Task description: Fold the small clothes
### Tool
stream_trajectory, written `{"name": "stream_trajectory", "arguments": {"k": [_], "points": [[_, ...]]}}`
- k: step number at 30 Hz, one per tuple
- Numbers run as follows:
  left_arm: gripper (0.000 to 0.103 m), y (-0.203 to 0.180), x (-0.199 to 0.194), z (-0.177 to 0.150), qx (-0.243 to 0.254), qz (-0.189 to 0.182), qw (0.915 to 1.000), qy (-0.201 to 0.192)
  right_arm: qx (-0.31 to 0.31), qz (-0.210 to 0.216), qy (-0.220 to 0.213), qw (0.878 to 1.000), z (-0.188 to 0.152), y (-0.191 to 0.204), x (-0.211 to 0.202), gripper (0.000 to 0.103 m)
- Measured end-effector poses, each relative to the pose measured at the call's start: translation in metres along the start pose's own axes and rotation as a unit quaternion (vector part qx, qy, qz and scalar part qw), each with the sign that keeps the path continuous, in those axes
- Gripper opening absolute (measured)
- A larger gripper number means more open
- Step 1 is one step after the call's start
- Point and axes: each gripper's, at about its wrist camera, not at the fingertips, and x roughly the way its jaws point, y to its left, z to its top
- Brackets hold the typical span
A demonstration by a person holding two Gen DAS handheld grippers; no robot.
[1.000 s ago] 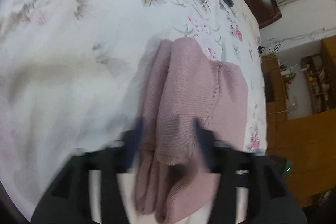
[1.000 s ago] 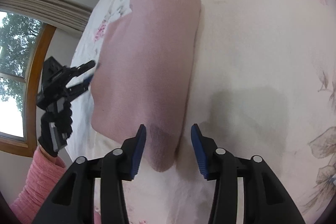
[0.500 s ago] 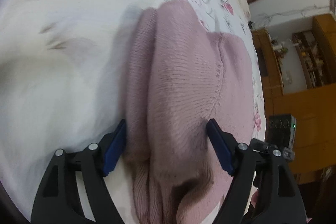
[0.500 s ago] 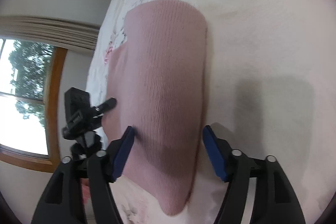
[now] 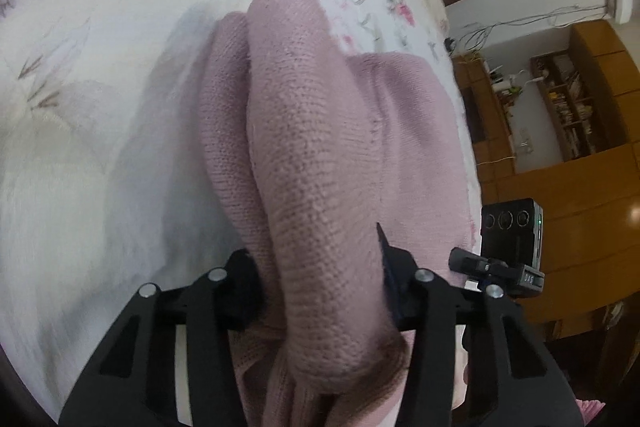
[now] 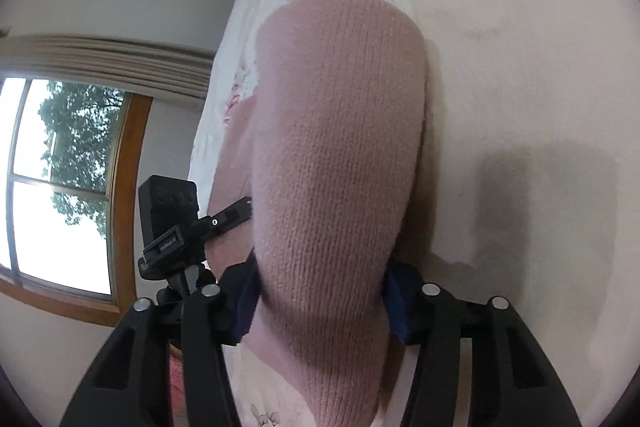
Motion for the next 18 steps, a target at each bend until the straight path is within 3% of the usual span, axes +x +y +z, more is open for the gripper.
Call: {"name": "stream_trajectory", "arguments": {"k": [6, 12, 18], "points": [[0.043, -0.046, -0.004, -0.022, 0.012, -0.05, 0.9987, -0.004, -0.029, 0.008, -0.017, 0.999, -0.011, 0.027, -0.047, 0.051], [0.043, -0.116, 0.005, -0.062, 0.035, -0.094, 0.9949, -0.009, -0.04, 0.004, -0.042, 0.998, -0.05, 0.037, -0.128, 0.051], [0.043, -0.178, 0.029, -0.117, 0.074, -0.089, 0.9933, 0.006, -0.035, -0.014, -0.053, 0.998, -0.1, 0.027, -0.198, 0.051]]}}
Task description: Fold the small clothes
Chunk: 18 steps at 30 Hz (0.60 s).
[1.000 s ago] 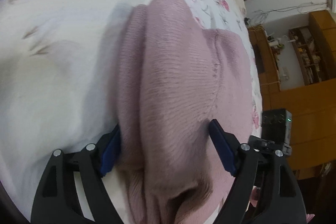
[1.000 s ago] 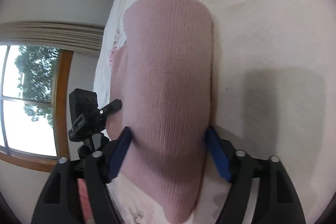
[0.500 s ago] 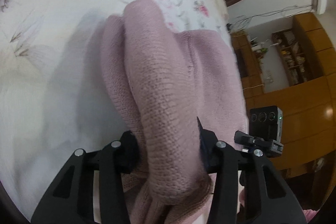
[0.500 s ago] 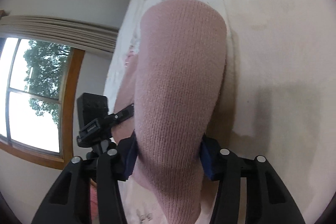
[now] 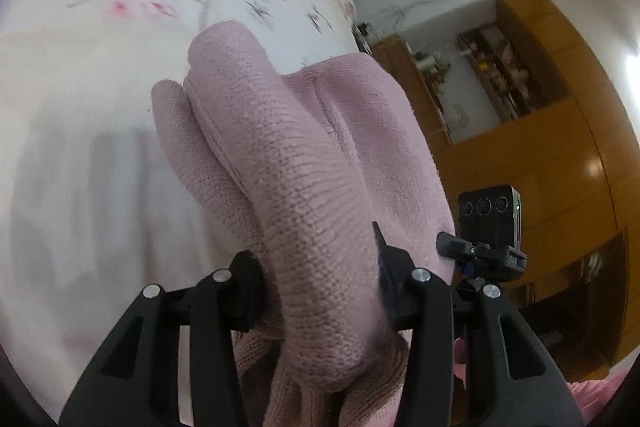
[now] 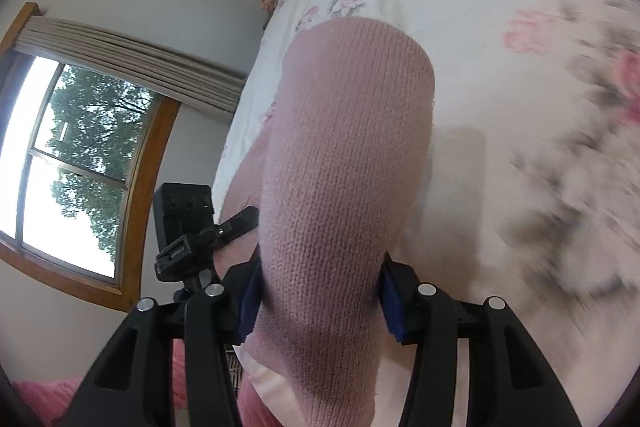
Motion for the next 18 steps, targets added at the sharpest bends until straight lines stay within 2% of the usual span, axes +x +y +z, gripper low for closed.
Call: {"name": "stream_trajectory", "arguments": {"k": [3, 6, 9, 12, 15, 18], "points": [[0.043, -0.012, 0.02, -0.024, 0.0, 0.006, 0.9999, 0.013, 0.012, -0.007, 0.0, 1.0, -0.026, -0.022, -0.029, 0.051], [0.044, -0.009, 0.047, -0.047, -0.011, 0.022, 0.9991, 0.034, 0.028, -0.019, 0.005, 0.999, -0.044, -0.042, -0.036, 0.051], [0.044, 0.005, 0.07, -0.07, -0.023, 0.045, 0.9973, 0.053, 0.056, -0.029, 0.013, 0.998, -0.062, -0.072, -0.035, 0.051], [0.045, 0.022, 0.08, -0.085, -0.033, 0.061, 0.996, 0.055, 0.074, -0.051, 0.024, 0.996, -0.079, -0.1, -0.022, 0.051], [0.05, 0.036, 0.084, -0.091, -0.046, 0.063, 0.9955, 0.055, 0.087, -0.048, 0.018, 0.995, -0.093, -0.117, -0.011, 0.053], [0.062, 0.042, 0.087, -0.089, -0.057, 0.07, 0.9942, 0.058, 0.082, -0.053, 0.007, 0.995, -0.098, -0.116, -0.008, 0.058]]}}
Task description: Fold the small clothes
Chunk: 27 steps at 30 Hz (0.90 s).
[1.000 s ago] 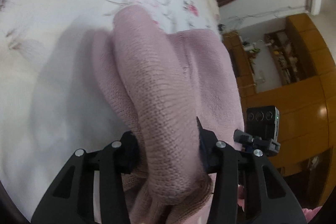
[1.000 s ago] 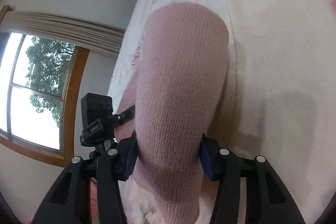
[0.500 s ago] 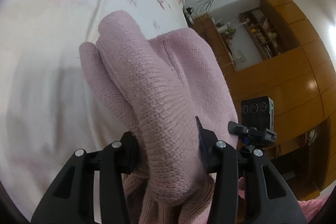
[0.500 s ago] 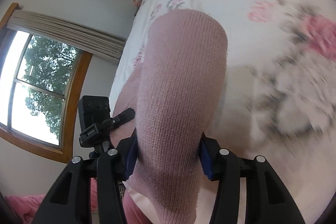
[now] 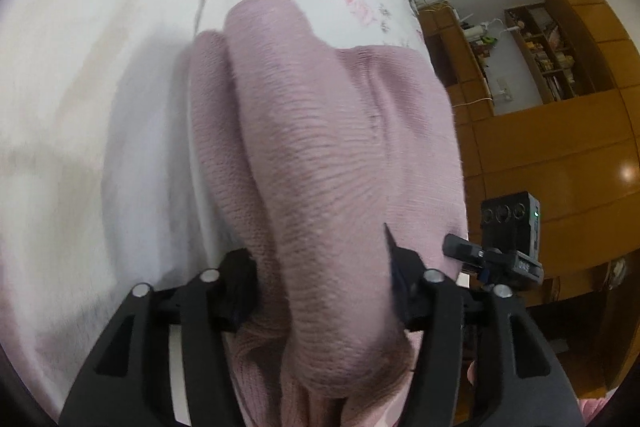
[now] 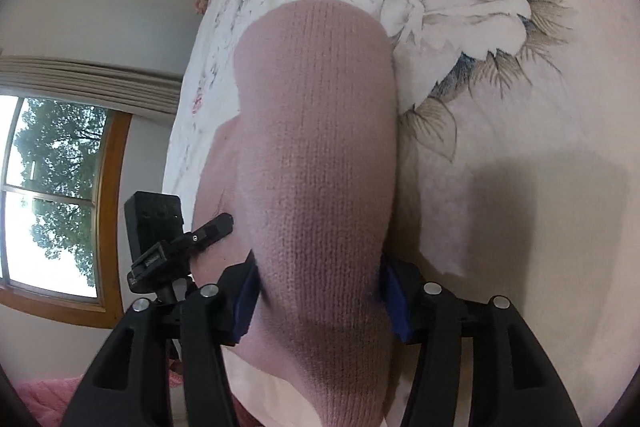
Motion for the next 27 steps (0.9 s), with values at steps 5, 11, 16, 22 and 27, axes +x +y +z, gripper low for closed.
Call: {"name": "stream_trajectory", "arguments": {"k": [5, 11, 16, 22, 27], "points": [[0.065, -0.007, -0.012, 0.003, 0.002, 0.033, 0.9994, 0.005, -0.017, -0.03, 0.002, 0.999, -0.009, 0.017, -0.001, 0.065], [0.065, -0.035, -0.06, -0.017, 0.069, 0.101, 0.9922, -0.022, -0.045, -0.05, 0.009, 0.998, -0.04, 0.034, -0.013, 0.066], [0.068, -0.067, -0.069, -0.053, 0.117, 0.111, 0.9865, -0.03, -0.033, -0.053, 0.017, 0.998, -0.065, 0.02, -0.011, 0.066], [0.066, -0.07, -0.045, -0.076, 0.126, 0.155, 0.9797, -0.011, -0.018, -0.051, 0.028, 0.998, -0.079, 0.014, 0.009, 0.049], [0.061, -0.055, -0.029, -0.081, 0.135, 0.215, 0.9671, 0.004, -0.029, -0.056, 0.032, 0.998, -0.084, 0.023, 0.005, 0.023]]}}
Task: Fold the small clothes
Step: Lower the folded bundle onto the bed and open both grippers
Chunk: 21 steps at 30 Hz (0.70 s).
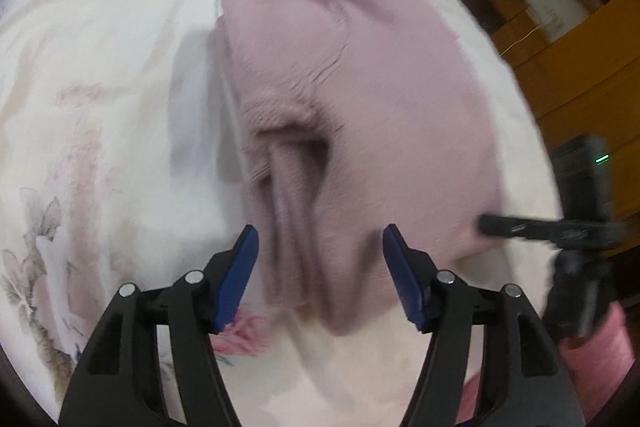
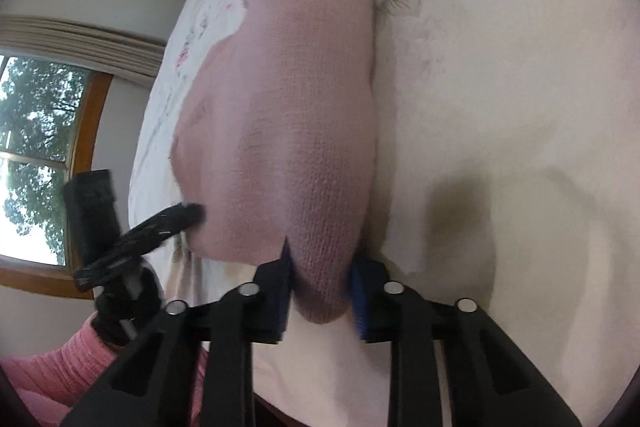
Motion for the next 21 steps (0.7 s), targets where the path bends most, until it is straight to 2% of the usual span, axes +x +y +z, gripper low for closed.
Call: {"name": "stream_trajectory", "arguments": {"k": [2, 7, 16, 17, 18, 21], "points": [[0.063, 0.003, 0.006, 0.0, -0.002, 0.005, 1.0, 0.006, -0.005, -0.002, -0.003, 1.0, 0.0, 0.003, -0.005, 0.022], [0.065, 0.011, 0.017, 0.0, -0.008, 0.007, 0.9998, 0.016, -0.022, -0.046, 0.016, 0.999, -0.003, 0.007, 0.007, 0.022], [0.066, 0.014, 0.018, 0.001, -0.01, 0.008, 0.9997, 0.019, -0.004, -0.054, 0.014, 0.998, -0.008, -0.006, 0.017, 0.024], [0.066, 0.011, 0.014, 0.001, -0.012, 0.01, 0.9997, 0.019, -0.006, -0.056, 0.011, 0.998, -0.009, -0.003, 0.016, 0.026], [0.065, 0.009, 0.008, -0.002, -0.014, 0.01, 0.9997, 0.017, -0.007, -0.061, 0.007, 0.998, -0.01, 0.001, 0.013, 0.032], [0.065, 0.004, -0.011, -0.009, -0.011, 0.017, 0.9997, 0.01, -0.021, -0.099, -0.01, 0.995, -0.013, 0.014, 0.002, 0.039]]}}
